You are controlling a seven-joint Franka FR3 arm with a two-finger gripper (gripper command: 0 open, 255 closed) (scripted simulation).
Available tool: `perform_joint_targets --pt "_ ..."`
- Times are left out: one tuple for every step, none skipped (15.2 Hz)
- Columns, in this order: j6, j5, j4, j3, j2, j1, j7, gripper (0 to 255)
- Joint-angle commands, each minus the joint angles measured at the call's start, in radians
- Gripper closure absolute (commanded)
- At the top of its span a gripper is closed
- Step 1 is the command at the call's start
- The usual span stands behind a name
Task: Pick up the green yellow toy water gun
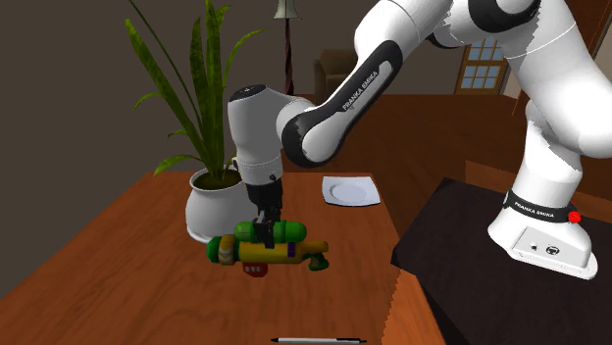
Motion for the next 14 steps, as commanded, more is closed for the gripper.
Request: perform_joint_targets --pt "0.0 0.0 -0.001 -0.001 0.001 0.0 0.0 255" --pt "0.0 -0.001 0.003 -0.001 0.004 0.001 0.001 255" --pt "-0.008 0.003 0.003 0.002 -0.004 -0.001 -0.002 255" --pt "-0.017 0.006 0.003 0.004 -0.013 -0.003 -0.004 255" --pt "-0.025 0.01 0.004 0.007 -0.022 -0.005 -0.006 255" --pt "-0.034 0.014 0.005 0.01 -0.03 -0.006 -0.008 255" --pt "-0.043 0.017 0.006 0.013 -0.038 -0.008 -0.01 255" --pt "-0.052 0.021 0.007 0.015 -0.046 -0.01 -0.013 255" --pt "-0.061 0.024 0.008 0.018 -0.054 -0.011 -0.015 255" --pt "-0.07 0.028 0.01 0.02 -0.062 -0.013 -0.017 255" --pt "-0.08 0.031 0.012 0.023 -0.07 -0.015 -0.019 255" --pt "-0.089 0.035 0.014 0.025 -0.078 -0.016 -0.021 255" --pt "-0.098 0.039 0.016 0.027 -0.085 -0.017 -0.024 255" --pt "-0.108 0.042 0.019 0.03 -0.093 -0.019 -0.026 255"
